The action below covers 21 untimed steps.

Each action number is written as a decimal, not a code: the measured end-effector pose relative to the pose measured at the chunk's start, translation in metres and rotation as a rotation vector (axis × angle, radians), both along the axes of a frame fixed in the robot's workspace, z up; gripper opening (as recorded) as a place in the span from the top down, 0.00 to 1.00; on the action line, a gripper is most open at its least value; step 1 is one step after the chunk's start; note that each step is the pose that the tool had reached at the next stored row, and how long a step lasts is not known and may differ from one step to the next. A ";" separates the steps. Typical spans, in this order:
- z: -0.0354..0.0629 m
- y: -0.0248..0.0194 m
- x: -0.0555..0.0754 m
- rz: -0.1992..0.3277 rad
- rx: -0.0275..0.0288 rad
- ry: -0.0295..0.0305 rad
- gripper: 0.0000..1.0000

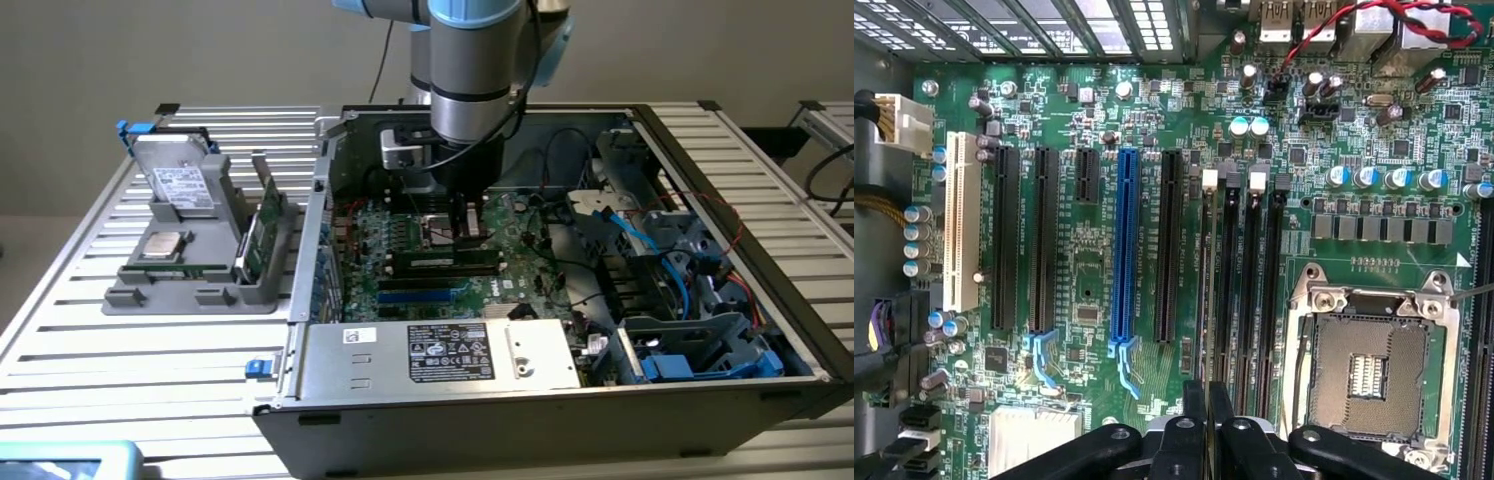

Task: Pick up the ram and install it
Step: 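Insert the ram into the slot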

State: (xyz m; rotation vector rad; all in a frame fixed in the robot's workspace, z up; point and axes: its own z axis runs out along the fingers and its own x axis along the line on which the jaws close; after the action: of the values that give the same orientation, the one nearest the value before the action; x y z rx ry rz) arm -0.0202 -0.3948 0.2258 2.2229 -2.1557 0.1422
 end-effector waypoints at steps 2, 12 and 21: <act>-0.0002 0.0000 0.000 0.000 0.0000 -0.0016 0.87; -0.0003 -0.0006 -0.001 -0.001 -0.0002 -0.0072 0.87; -0.0015 -0.0007 -0.002 -0.001 -0.0011 -0.0077 0.87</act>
State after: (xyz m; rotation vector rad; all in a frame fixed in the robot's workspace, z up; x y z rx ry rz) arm -0.0217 -0.3955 0.2243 2.2241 -2.1602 0.1521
